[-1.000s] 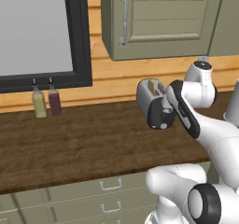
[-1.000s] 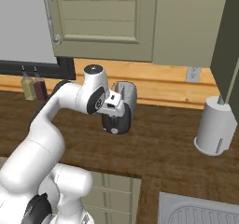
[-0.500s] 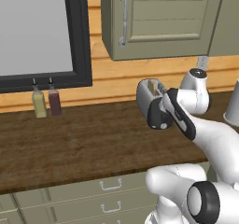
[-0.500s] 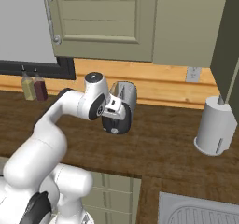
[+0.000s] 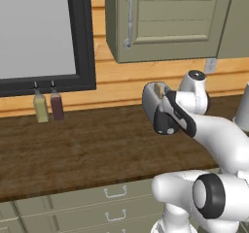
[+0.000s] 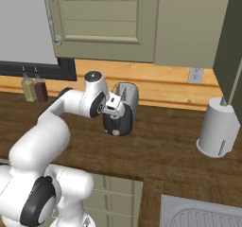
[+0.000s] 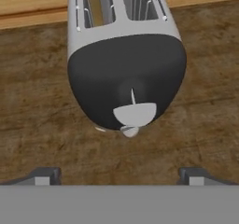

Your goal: Start the toaster. Once the lever pops up, take the bread to the plate on the dining counter.

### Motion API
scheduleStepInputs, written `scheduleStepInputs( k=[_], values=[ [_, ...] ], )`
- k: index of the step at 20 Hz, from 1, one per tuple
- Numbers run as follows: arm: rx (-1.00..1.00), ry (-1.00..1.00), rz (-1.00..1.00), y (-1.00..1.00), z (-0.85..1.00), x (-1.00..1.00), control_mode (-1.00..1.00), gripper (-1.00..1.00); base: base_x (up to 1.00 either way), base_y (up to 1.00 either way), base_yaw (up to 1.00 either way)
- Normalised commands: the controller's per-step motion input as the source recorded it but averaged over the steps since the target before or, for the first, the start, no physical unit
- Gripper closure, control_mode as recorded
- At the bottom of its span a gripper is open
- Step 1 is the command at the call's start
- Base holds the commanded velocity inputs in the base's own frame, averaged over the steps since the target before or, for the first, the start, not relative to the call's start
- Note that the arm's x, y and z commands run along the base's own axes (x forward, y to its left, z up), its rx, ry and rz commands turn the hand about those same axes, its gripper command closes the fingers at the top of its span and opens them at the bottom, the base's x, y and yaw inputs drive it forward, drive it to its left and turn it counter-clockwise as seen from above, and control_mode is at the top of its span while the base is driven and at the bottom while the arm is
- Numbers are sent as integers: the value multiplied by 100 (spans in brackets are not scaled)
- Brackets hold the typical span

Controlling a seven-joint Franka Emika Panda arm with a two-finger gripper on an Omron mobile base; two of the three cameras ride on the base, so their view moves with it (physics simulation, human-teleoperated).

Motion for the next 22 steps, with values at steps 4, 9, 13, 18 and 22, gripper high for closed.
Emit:
scheduleStepInputs(
  k=[4, 9, 13, 18, 22],
  values=[
    [0, 0, 0, 2, -2, 25, -100, -100, 0, 0, 0],
    [-1, 0, 0, 2, -28, 21, -100, -100, 0, 0, 0],
    [0, 0, 0, 1, -27, 6, -100, -100, 0, 0, 0],
    [0, 0, 0, 1, -23, 8, -100, -100, 0, 0, 0],
    [0, 0, 0, 1, -19, 5, -100, -100, 0, 0, 0]
  ],
)
